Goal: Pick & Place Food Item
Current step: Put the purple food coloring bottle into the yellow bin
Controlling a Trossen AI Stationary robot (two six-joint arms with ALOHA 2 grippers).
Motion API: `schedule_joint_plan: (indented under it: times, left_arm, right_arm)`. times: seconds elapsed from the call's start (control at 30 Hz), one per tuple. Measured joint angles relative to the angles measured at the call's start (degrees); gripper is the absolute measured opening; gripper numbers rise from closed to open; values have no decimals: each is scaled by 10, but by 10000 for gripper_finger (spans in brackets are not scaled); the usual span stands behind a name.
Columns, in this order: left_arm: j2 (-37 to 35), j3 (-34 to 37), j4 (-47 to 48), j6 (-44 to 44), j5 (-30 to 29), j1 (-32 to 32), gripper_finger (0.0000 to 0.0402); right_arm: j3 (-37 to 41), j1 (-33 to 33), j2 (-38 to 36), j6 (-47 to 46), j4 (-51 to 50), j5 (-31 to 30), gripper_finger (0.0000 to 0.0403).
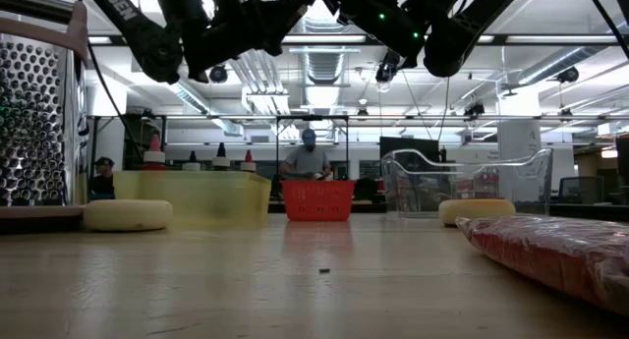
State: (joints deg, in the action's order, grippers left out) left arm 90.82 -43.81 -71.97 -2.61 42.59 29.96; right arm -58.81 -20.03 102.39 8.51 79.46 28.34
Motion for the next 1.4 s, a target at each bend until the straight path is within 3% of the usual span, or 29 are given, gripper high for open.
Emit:
schedule_joint_plan:
  times: [0.37,0.67,0.8,0.97,1.17,1.4]
  left_arm:
    - [-44,0,119,17,0,21,121]
    - [-150,0,406,140,-24,23,121]
    - [-211,0,530,183,-104,23,121]
    - [-287,-9,692,192,-244,23,121]
    - [-310,-71,919,167,-342,22,121]
    - [-294,-132,995,131,-494,23,121]
  right_arm:
    - [1,0,0,5,1,0,318]
    - [1,0,-4,5,2,1,327]
    - [1,0,-4,5,2,1,327]
    - [1,0,-4,5,2,1,332]
    - [2,0,-4,6,2,1,334]
    - [2,2,-2,5,-3,2,329]
